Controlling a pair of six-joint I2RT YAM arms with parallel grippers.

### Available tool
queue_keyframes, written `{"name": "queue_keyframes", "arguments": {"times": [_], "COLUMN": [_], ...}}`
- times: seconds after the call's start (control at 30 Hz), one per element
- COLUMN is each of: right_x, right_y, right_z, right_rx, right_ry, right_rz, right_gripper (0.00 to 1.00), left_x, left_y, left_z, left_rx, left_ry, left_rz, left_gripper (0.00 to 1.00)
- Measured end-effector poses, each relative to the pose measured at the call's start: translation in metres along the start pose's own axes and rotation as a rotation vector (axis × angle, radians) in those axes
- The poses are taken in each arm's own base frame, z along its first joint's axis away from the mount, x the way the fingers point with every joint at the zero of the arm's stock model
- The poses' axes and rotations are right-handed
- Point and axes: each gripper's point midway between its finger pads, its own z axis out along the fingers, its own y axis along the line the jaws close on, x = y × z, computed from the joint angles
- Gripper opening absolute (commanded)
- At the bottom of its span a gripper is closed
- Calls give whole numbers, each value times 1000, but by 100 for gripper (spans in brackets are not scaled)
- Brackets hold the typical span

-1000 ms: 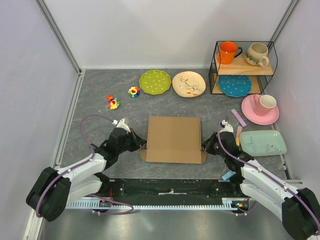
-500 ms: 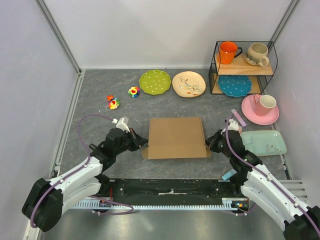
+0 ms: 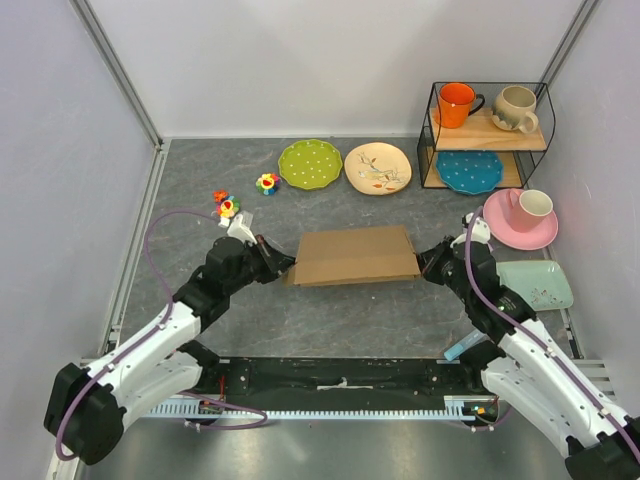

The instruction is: Fold the paper box

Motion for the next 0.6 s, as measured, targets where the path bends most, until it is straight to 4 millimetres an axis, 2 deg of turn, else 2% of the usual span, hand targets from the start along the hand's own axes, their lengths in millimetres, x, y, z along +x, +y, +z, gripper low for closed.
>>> {"name": "queue_keyframes", "arguments": {"times": [0.23, 0.4, 0.6], "right_x": [9, 17, 32], "right_y": [-5, -6, -5], "right_z": [7, 7, 7], "right_rx": [36, 39, 44], "right_ry": [41, 76, 156], "right_rz": [24, 49, 55], "right_gripper": [0, 0, 0], "left_x": [-26, -55, -76], "left_y": [-8, -29, -47], "left_z": [10, 17, 25], "left_rx": [-48, -29, 0], "left_ry": [-36, -80, -103], "left_rz": [-1, -4, -3], "left_gripper": [2, 2, 2]}}
